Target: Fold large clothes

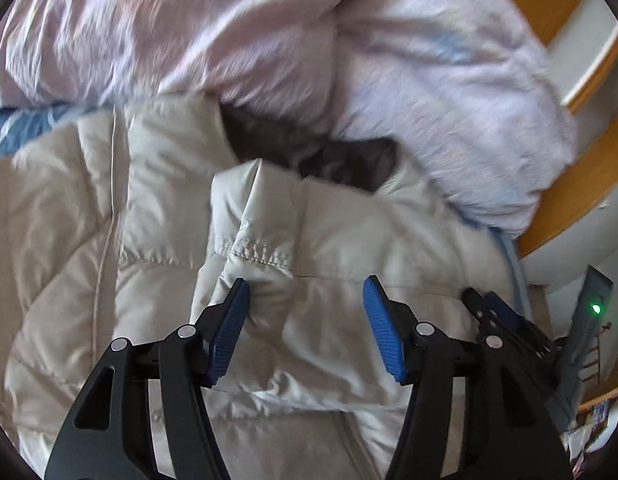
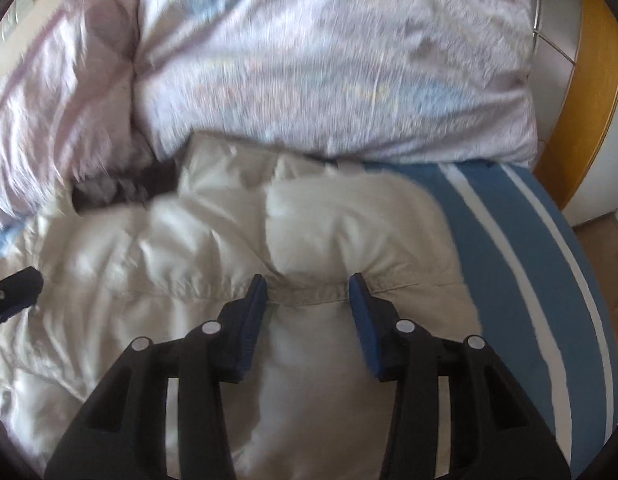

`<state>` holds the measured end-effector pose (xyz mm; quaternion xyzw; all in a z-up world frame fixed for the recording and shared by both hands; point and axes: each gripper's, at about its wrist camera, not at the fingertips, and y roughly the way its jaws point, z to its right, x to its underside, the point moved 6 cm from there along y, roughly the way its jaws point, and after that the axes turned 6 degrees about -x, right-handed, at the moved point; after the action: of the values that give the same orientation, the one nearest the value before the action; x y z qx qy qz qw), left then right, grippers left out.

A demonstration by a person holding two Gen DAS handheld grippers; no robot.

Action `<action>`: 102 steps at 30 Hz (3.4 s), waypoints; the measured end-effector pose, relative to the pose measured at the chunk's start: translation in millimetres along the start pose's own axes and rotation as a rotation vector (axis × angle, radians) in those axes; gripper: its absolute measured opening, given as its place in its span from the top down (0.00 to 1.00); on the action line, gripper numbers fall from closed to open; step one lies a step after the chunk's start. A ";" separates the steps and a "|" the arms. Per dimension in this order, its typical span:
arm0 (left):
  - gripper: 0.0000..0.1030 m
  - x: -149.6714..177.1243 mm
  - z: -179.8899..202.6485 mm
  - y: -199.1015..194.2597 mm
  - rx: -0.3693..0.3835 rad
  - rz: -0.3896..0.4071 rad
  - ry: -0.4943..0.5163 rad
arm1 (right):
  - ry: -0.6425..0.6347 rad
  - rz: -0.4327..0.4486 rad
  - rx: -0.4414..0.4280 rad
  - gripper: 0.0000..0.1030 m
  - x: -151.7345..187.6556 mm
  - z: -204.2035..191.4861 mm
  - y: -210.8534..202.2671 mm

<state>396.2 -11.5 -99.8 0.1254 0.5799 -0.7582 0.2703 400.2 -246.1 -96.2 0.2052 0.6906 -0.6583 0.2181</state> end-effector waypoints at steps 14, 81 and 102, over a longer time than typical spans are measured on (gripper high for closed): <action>0.43 14.2 5.6 15.3 -0.177 0.065 0.124 | -0.084 0.047 0.048 0.55 10.5 -18.7 -4.7; 0.91 -42.5 -186.4 -294.3 0.287 0.536 -0.517 | 0.045 0.240 -0.218 0.26 25.3 -40.4 -144.4; 0.14 5.2 16.4 -144.7 0.486 0.050 -0.050 | 0.163 0.133 -0.308 0.26 16.7 -11.4 -110.9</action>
<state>313.6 -2.2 19.9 0.1823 0.3705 -0.8713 0.2653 322.9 -240.2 -14.4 0.2671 0.7834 -0.5104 0.2334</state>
